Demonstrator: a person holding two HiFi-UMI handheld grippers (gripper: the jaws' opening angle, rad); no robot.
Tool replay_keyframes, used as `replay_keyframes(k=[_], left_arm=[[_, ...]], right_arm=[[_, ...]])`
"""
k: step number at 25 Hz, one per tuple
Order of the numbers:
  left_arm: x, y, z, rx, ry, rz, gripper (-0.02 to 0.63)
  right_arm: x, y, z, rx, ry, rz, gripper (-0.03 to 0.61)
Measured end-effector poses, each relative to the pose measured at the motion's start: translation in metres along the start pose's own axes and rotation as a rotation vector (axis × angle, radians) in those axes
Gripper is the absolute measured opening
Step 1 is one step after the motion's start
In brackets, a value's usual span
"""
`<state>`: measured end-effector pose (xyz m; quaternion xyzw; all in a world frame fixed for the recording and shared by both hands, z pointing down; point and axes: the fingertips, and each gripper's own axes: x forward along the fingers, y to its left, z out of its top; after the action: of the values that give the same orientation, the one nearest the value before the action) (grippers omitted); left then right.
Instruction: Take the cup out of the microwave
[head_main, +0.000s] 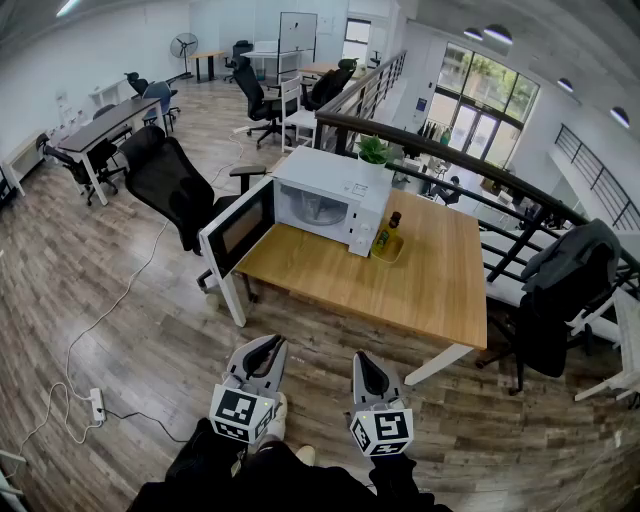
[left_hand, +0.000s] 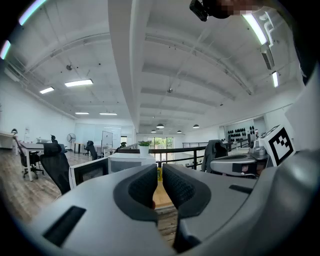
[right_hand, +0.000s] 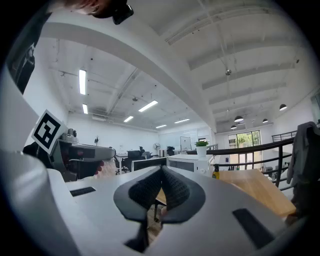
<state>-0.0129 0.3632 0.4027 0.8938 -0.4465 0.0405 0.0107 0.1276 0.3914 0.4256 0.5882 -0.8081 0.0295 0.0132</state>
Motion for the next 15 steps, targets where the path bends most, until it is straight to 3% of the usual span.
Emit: replay_keyframes(k=[15], left_arm=[[0.039, 0.036, -0.017, -0.022, 0.052, 0.008, 0.048]], right_arm=[[0.056, -0.012, -0.013, 0.039, 0.025, 0.019, 0.015]])
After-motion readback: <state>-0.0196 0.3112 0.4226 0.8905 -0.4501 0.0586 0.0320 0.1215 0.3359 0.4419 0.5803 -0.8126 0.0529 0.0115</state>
